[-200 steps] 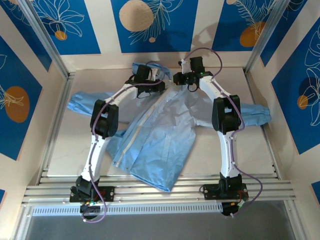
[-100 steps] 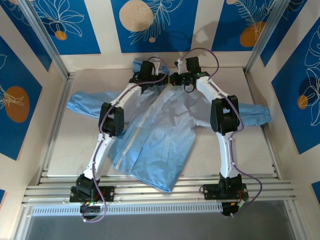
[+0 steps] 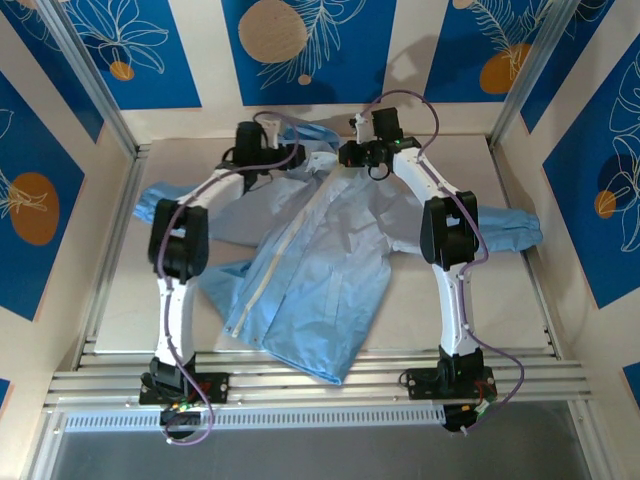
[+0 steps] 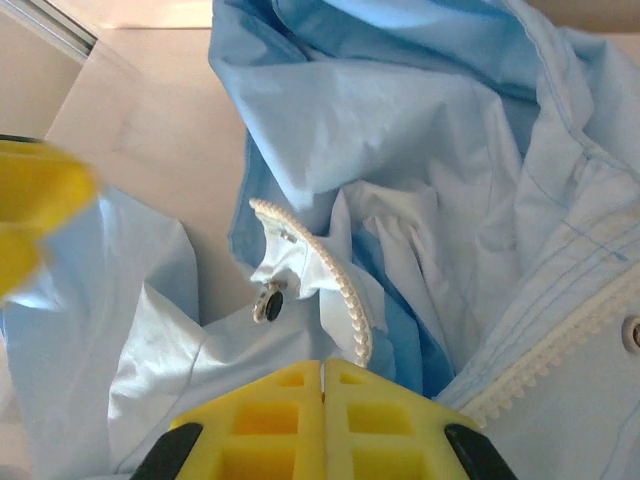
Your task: Zip up the jacket
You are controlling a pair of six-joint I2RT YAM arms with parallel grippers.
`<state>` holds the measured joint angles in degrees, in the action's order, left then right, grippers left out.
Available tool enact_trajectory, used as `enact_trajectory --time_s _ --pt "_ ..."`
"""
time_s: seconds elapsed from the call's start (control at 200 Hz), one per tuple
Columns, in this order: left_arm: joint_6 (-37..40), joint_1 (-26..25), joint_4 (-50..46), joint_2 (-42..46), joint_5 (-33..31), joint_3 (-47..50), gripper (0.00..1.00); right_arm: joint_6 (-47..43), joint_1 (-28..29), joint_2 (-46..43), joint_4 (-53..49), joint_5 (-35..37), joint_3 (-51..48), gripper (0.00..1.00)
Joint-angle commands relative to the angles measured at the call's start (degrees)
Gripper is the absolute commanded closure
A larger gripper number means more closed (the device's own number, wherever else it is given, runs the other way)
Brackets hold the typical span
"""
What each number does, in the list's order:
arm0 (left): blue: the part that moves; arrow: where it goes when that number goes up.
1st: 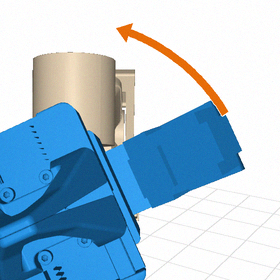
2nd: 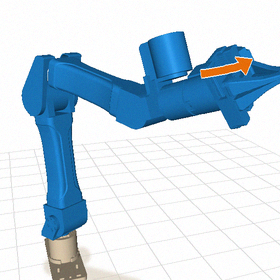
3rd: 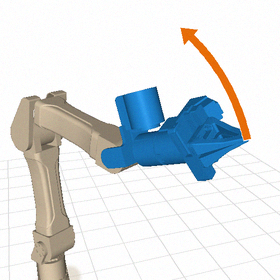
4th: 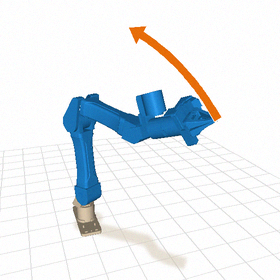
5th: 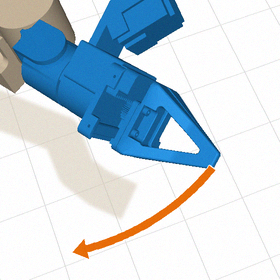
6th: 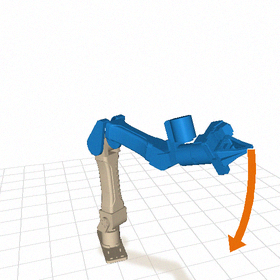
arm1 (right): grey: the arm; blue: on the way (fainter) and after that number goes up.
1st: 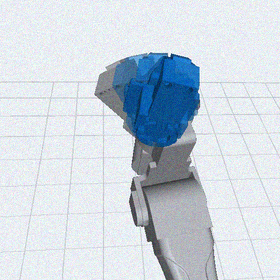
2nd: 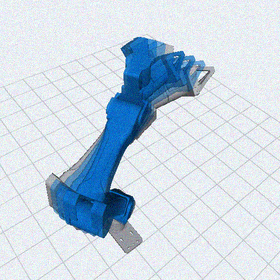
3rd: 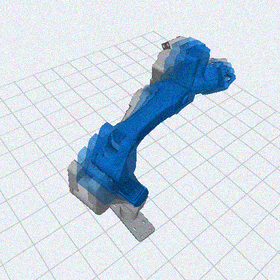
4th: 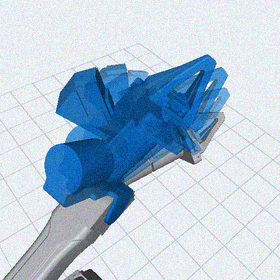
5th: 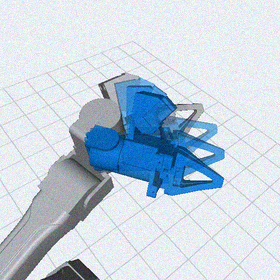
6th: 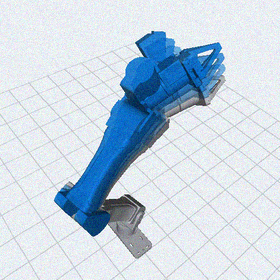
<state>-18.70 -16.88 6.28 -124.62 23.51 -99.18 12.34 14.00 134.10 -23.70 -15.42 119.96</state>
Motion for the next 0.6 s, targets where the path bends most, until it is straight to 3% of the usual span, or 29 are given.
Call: enact_trajectory --time_s 0.0,0.1,0.24,0.515,0.55,0.595 --pt "8.57 -1.97 -0.39 7.25 -0.38 7.23 0.40 -1.25 -0.46 2.00 -3.02 -1.15 3.58 1.00" --pt "14.07 -5.54 -4.47 9.34 -3.39 12.25 0.36 -1.81 -0.43 2.95 -4.20 -1.11 5.40 1.00" --pt "17.38 -10.05 -9.91 7.55 -8.45 11.61 0.32 -2.41 -0.19 3.75 -5.19 -0.77 6.70 1.00" --pt "21.83 -12.65 -18.01 2.01 -16.54 5.91 0.27 -3.56 0.24 3.02 -5.48 0.13 6.82 1.00" --pt "22.67 -12.73 -18.87 2.22 -17.13 5.55 0.30 -3.65 0.29 2.79 -5.44 0.21 6.85 1.00" --pt "23.70 -12.73 -20.03 2.84 -17.84 5.23 0.43 -3.72 0.33 2.49 -5.33 0.38 6.82 1.00"
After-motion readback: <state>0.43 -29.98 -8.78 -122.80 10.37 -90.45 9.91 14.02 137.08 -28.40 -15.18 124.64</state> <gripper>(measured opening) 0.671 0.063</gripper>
